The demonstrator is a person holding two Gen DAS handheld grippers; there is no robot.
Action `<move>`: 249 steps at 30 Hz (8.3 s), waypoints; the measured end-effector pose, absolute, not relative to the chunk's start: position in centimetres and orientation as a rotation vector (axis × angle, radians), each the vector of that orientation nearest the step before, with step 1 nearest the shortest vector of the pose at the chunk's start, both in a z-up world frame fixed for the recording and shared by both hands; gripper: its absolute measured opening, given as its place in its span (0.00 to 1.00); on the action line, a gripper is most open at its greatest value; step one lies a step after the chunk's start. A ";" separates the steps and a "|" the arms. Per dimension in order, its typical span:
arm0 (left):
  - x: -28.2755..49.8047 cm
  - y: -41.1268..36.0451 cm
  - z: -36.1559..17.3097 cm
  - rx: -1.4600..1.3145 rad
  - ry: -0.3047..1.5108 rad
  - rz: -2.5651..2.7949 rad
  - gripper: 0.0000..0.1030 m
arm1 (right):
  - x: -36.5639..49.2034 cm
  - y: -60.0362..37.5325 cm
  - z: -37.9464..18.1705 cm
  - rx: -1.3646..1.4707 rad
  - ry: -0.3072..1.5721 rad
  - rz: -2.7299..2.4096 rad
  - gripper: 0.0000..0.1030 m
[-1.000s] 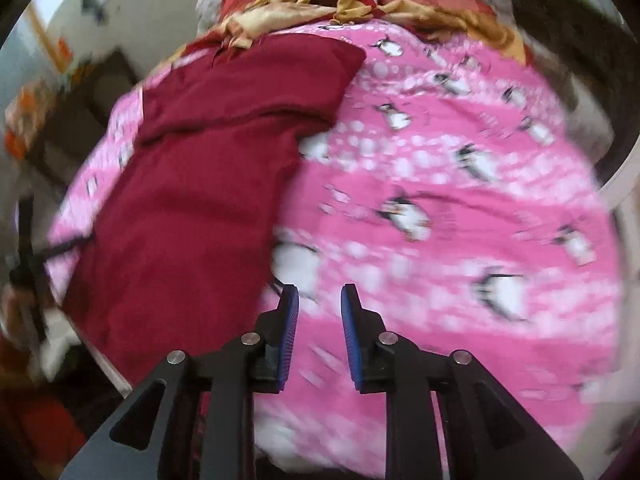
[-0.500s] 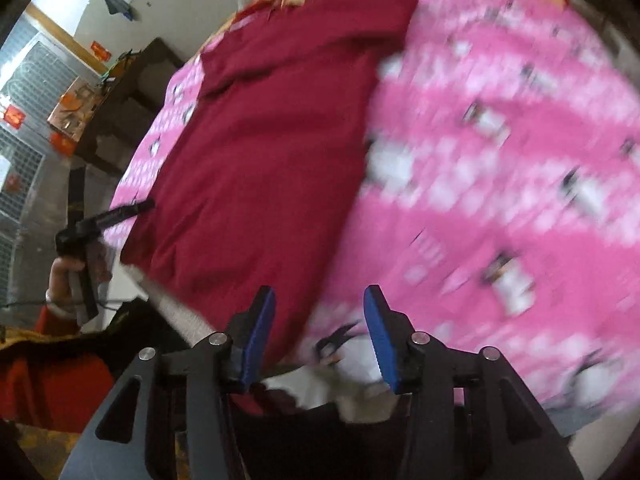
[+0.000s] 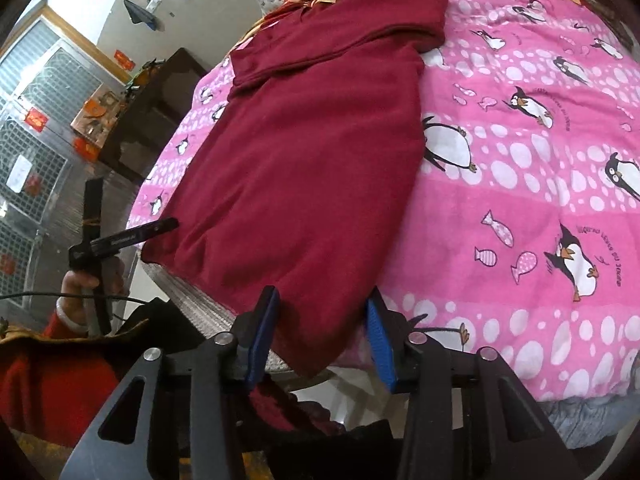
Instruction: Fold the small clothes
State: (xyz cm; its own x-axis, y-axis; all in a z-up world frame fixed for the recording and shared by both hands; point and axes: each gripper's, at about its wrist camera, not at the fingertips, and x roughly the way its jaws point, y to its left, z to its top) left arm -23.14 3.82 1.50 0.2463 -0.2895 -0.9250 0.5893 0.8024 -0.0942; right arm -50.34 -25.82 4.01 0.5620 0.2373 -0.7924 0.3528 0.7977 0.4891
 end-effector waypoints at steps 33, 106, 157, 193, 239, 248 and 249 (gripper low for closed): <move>-23.7 2.1 1.4 0.310 1.267 -0.678 0.32 | -48.4 -25.9 3.0 0.664 0.993 0.025 0.26; -14.9 -3.1 14.7 0.001 0.868 -0.694 0.08 | -44.0 -34.9 16.0 0.638 0.475 -0.128 0.20; -8.6 -9.6 13.7 0.069 0.851 -0.637 0.08 | -37.0 -39.8 14.4 0.611 0.559 -0.221 0.20; -2.3 -15.3 10.6 0.137 0.905 -0.586 0.08 | -30.4 -45.3 11.6 0.650 0.640 -0.274 0.20; 1.8 -19.4 6.1 0.210 0.966 -0.498 0.08 | -25.7 -49.2 7.9 0.678 0.751 -0.283 0.25; 1.8 -19.5 5.9 0.211 0.968 -0.494 0.08 | -26.5 -47.4 9.5 0.617 0.743 -0.256 0.30; 1.8 -19.5 5.9 0.212 0.968 -0.495 0.08 | -26.4 -47.5 9.4 0.626 0.746 -0.258 0.30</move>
State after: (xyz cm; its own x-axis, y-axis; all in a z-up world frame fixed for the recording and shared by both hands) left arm 1.78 -19.48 5.89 0.4670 -0.3077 -0.8290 0.4924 0.8692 -0.0453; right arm -26.42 -47.54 9.36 0.7139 -0.0023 -0.7002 0.4313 0.7893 0.4371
